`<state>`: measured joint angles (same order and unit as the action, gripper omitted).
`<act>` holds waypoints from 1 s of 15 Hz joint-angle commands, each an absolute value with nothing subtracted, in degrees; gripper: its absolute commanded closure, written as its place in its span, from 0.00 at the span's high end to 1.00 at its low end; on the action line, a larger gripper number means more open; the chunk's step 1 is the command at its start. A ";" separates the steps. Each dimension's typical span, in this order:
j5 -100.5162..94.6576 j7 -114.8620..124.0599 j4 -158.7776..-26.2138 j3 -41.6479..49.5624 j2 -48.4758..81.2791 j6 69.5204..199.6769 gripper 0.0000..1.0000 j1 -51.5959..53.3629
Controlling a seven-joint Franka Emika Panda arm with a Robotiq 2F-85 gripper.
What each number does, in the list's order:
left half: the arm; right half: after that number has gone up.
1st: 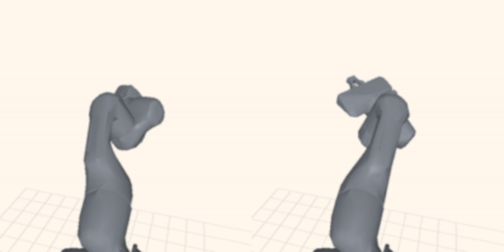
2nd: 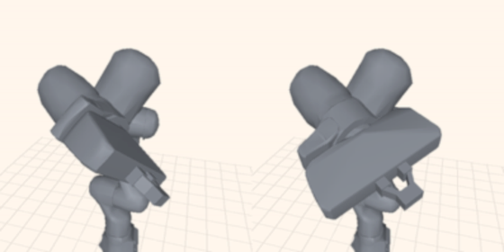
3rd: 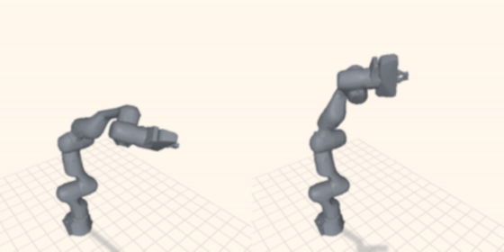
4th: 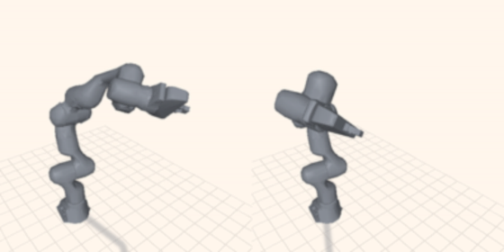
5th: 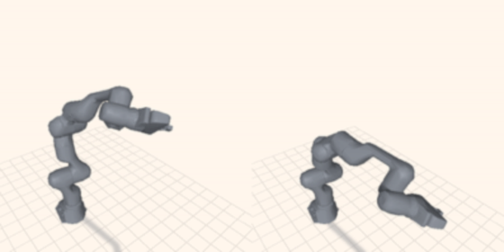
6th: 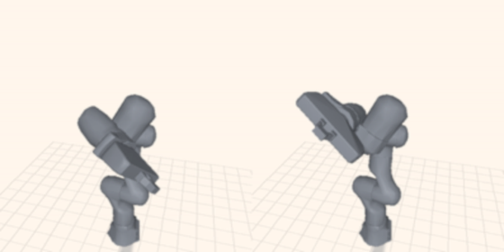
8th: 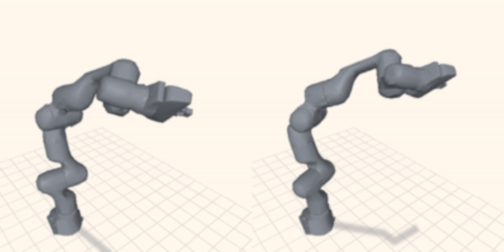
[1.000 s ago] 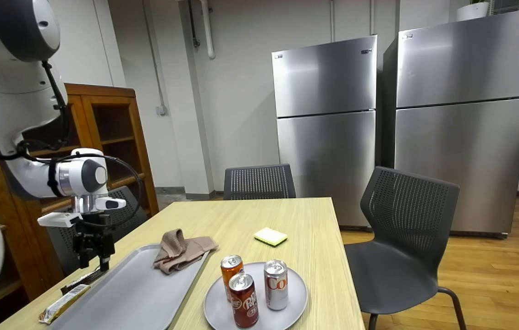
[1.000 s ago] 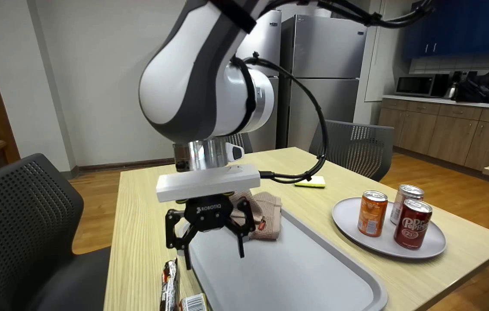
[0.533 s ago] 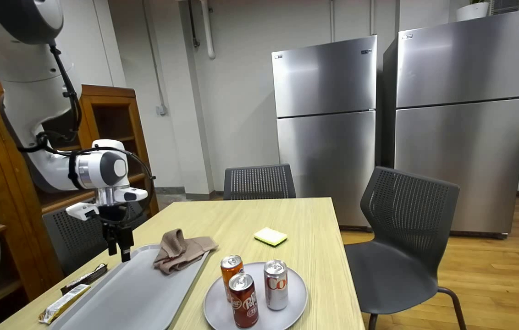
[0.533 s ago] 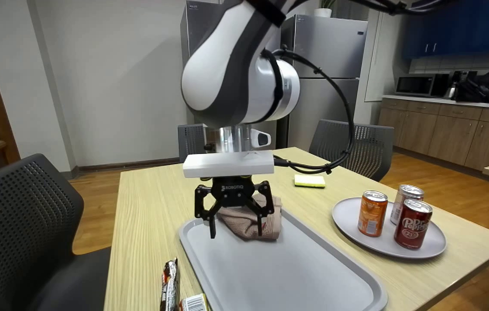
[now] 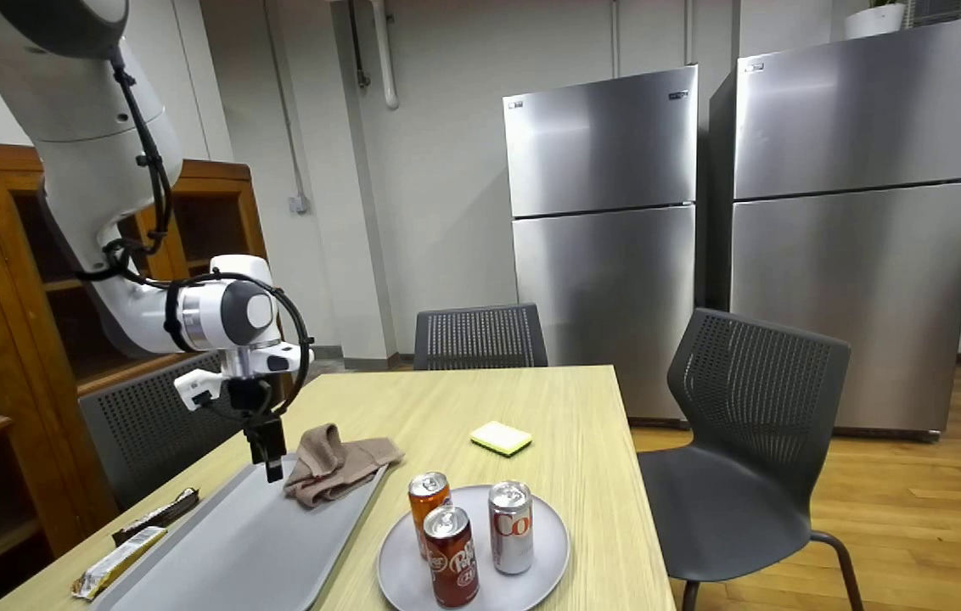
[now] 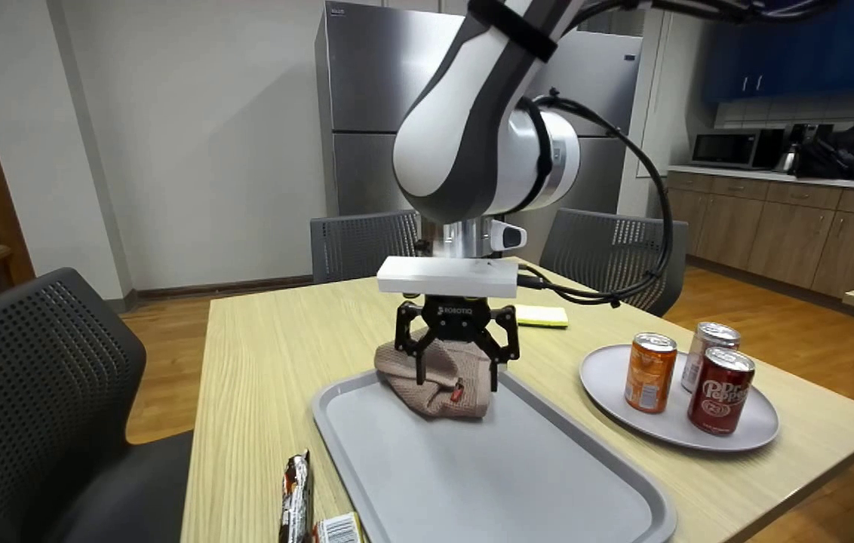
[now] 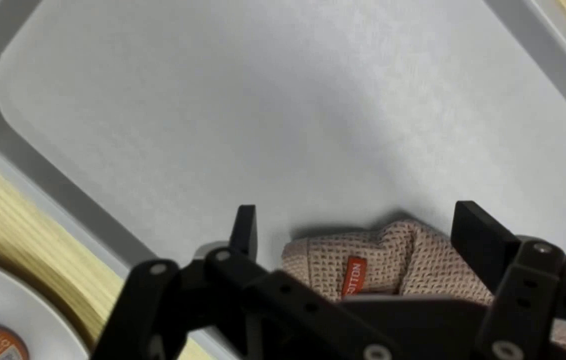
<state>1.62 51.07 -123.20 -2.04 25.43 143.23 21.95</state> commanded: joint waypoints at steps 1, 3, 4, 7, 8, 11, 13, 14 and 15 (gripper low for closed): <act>1.15 51.34 -123.38 -2.61 25.42 143.75 1.00 20.75; 1.18 51.26 -123.66 -2.37 25.42 144.29 1.00 20.24; 1.18 51.26 -123.69 -2.35 25.42 144.37 1.00 20.23; 1.18 51.26 -123.72 -2.35 25.42 144.48 1.00 20.26; 1.18 51.26 -123.73 -2.35 25.42 144.49 1.00 20.26; 1.18 51.26 -123.74 -2.35 25.42 144.52 1.00 20.26; 1.18 51.26 -123.74 -2.35 25.42 144.53 1.00 20.26; 1.18 51.26 -123.75 -2.35 25.42 144.54 1.00 20.26; 1.18 51.26 -123.75 -2.35 25.42 144.56 1.00 20.26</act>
<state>1.57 51.02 -123.81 -1.80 25.43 144.66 20.84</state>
